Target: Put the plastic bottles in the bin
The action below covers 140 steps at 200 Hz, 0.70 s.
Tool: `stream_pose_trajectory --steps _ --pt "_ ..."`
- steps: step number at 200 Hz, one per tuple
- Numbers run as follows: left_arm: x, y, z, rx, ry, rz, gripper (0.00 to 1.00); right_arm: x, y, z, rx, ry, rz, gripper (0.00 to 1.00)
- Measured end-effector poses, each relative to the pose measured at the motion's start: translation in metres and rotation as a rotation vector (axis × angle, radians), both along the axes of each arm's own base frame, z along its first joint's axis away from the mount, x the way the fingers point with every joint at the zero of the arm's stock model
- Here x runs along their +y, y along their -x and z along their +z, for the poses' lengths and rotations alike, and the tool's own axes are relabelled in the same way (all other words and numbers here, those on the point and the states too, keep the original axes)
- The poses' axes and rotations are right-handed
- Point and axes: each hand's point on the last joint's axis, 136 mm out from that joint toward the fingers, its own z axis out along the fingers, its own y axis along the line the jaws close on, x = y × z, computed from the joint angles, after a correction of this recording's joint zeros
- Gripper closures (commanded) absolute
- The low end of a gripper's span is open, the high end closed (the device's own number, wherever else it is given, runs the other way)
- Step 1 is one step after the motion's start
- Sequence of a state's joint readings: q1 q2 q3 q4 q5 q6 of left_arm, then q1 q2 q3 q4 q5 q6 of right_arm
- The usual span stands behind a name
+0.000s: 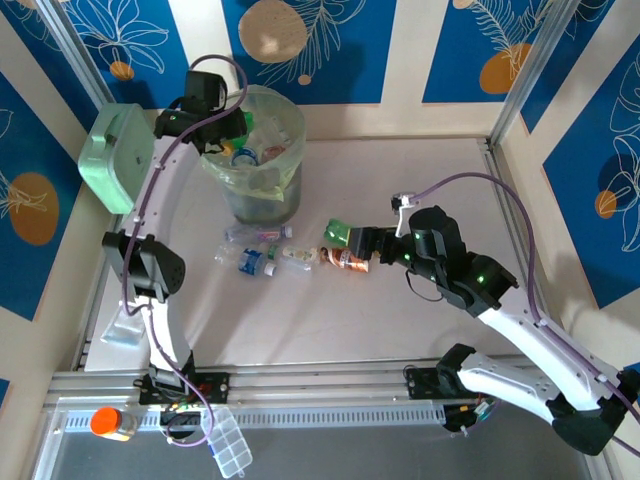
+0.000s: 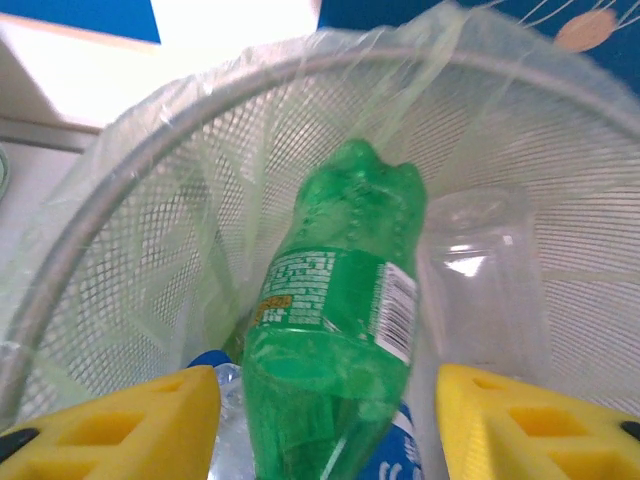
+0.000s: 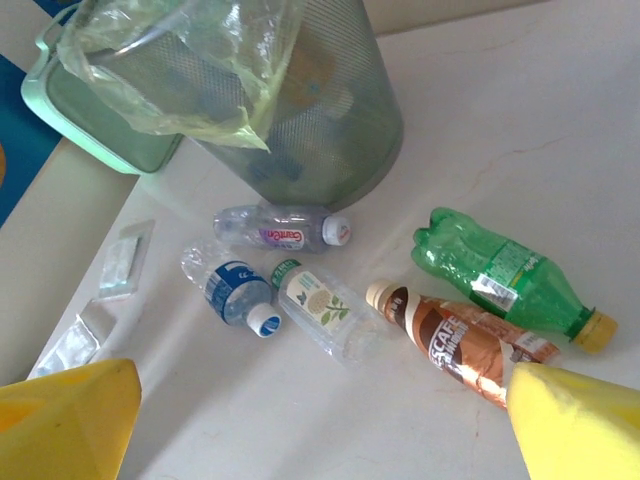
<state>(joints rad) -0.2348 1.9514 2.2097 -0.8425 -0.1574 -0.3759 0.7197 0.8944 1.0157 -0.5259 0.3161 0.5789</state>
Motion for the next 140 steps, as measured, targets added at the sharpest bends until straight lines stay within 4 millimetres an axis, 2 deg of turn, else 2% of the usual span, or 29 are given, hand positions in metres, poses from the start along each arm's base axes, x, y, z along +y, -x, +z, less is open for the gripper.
stream_pose_trajectory --steps 11,27,63,76,90,106,118,140 --pt "0.0 0.009 0.015 -0.039 0.019 0.003 0.36 0.001 0.0 0.003 -0.004 0.001 0.009 0.06" --pt "0.003 0.033 0.038 -0.103 0.062 0.019 0.34 0.002 0.0 0.005 -0.008 0.005 0.017 0.06" --pt "0.017 0.115 0.074 -0.256 0.224 0.069 0.29 0.006 0.004 0.003 0.004 0.004 0.047 0.06" --pt "0.026 0.14 0.077 -0.291 0.281 0.102 0.25 0.007 0.005 0.003 0.004 -0.001 0.054 0.06" --pt "0.036 0.164 0.072 -0.298 0.334 0.156 0.23 0.008 0.006 -0.001 0.008 0.001 0.057 0.07" --pt "0.047 0.186 0.055 -0.281 0.398 0.229 0.23 0.006 0.007 -0.007 0.019 0.007 0.048 0.08" --pt "0.055 0.204 0.036 -0.253 0.445 0.287 0.23 0.005 0.006 -0.01 0.026 0.009 0.035 0.08" --pt "0.065 0.231 -0.014 -0.156 0.516 0.392 0.22 0.001 0.005 -0.016 0.033 0.011 0.015 0.08"
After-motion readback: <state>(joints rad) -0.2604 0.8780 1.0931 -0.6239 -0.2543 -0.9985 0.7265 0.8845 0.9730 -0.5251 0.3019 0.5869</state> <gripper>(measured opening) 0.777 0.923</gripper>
